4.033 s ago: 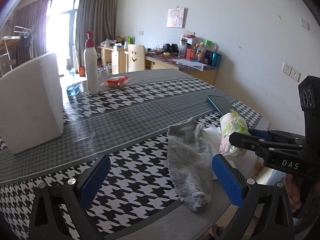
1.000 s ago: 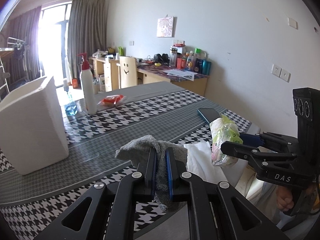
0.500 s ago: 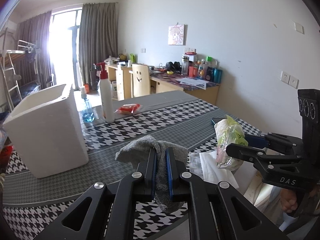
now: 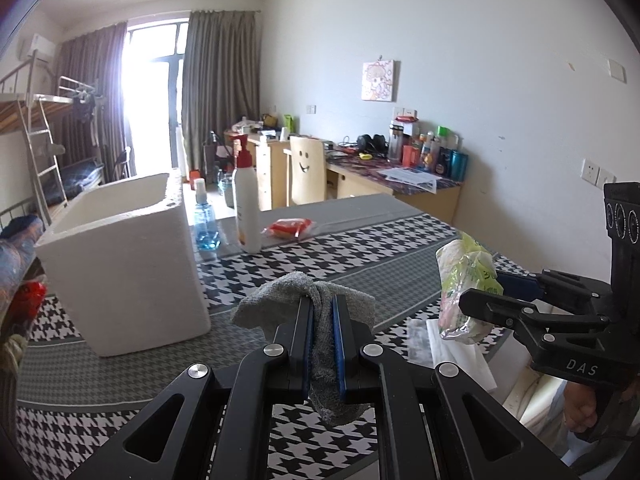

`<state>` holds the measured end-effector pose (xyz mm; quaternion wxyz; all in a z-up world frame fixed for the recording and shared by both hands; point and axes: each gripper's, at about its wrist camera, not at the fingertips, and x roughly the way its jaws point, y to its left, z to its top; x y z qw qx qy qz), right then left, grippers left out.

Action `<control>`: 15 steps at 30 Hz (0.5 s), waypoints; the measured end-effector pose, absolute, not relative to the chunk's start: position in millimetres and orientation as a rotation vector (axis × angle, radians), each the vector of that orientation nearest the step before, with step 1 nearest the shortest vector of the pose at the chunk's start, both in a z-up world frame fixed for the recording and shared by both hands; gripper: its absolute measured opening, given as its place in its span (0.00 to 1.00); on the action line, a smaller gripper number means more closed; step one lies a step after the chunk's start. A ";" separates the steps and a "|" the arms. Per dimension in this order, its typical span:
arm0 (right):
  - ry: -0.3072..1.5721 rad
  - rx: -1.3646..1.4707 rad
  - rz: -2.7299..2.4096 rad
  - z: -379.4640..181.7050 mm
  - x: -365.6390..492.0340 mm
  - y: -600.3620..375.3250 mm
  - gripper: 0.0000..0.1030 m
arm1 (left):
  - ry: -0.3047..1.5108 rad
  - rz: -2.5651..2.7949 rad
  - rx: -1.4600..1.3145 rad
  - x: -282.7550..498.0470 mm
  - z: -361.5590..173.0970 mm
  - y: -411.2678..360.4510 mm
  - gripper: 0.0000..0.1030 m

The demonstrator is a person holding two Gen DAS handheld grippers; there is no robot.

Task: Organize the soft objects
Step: 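Lift the grey sock with the left tool while the right tool lifts the wipes pack, then carry the sock and wipes pack in both tools toward the white foam box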

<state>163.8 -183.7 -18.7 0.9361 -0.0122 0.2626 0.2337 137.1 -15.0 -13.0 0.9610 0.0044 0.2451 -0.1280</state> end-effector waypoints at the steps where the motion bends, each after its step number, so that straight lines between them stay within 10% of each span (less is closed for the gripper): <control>1: 0.535 -0.026 0.480 -17.8 164.5 -182.9 0.45 | 0.494 -0.255 0.007 136.6 -12.2 -13.9 0.09; 15: 0.513 -0.060 0.524 -6.4 173.4 -162.4 0.45 | 0.468 -0.221 0.001 137.6 -3.7 0.9 0.09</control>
